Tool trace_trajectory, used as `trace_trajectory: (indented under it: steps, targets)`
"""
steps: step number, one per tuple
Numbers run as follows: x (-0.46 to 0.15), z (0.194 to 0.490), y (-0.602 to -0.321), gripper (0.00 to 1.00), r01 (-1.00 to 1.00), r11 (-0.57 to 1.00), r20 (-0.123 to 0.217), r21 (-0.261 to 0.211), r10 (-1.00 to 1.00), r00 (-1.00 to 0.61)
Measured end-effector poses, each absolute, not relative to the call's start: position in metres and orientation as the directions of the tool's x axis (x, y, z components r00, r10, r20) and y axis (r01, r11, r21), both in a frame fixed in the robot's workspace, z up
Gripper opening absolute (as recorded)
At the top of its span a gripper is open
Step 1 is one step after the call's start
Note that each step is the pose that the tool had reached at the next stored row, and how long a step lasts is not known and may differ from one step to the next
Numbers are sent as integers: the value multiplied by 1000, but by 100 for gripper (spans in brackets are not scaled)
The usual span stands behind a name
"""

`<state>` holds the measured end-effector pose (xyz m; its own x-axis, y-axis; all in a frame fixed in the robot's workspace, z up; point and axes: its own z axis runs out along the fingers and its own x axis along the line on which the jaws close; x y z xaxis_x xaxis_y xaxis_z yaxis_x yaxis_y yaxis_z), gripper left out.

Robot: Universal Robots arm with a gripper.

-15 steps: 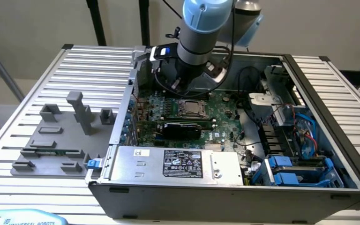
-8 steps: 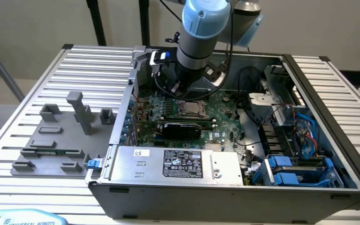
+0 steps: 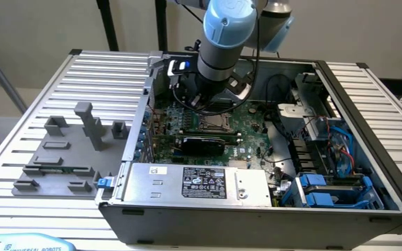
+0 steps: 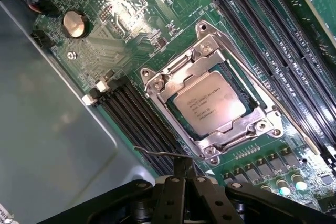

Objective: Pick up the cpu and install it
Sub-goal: 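Install the first cpu locking lever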

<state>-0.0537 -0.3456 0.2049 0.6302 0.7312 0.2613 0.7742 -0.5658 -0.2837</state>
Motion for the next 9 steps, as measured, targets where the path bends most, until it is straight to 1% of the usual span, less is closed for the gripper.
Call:
trace_trajectory:
  steps: [9]
  targets:
    - [-33, 203, -346, 11, 766, -563, 239, -310, 734, 636]
